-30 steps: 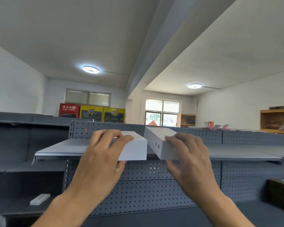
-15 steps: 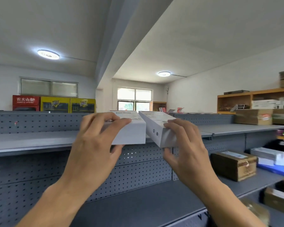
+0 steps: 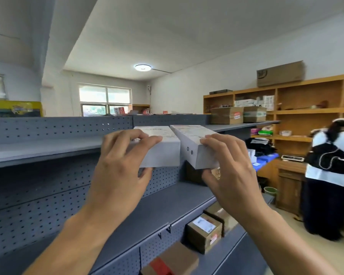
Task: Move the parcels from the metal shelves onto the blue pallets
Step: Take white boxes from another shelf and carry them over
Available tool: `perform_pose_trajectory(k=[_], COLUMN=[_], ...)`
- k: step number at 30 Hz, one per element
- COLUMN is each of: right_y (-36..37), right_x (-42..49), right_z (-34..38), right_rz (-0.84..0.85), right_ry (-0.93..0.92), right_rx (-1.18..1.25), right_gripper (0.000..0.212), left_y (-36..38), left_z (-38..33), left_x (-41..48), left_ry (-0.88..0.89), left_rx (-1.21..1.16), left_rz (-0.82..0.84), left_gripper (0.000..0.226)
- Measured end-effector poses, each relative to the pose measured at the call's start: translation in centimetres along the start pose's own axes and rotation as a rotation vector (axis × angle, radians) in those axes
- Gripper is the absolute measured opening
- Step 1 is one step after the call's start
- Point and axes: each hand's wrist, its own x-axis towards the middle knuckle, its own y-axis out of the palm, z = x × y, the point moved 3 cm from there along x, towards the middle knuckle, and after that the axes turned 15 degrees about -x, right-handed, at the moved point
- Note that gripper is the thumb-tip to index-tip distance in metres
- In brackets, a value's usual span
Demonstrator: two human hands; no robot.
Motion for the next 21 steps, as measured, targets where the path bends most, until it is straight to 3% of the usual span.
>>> perform_pose_trajectory(k=[10,21], right_y=[-2.0,-1.8], right_x=[-8.0,-13.7], right_z=[-11.7,-19.6], right_rz=[0.046,0.136], right_ry=[0.093,0.180], right_rx=[-0.168,-0.278], right_gripper=[0.075,0.069], left_y=[15.3,26.3], left_z=[-6.8,-10.1], left_x=[-1.8,-3.6], left_ry=[-0.020,-0.079], left_rx=[-0.247,-0.427], left_rz=[0.106,0.162], left_gripper=[0.071,0.065])
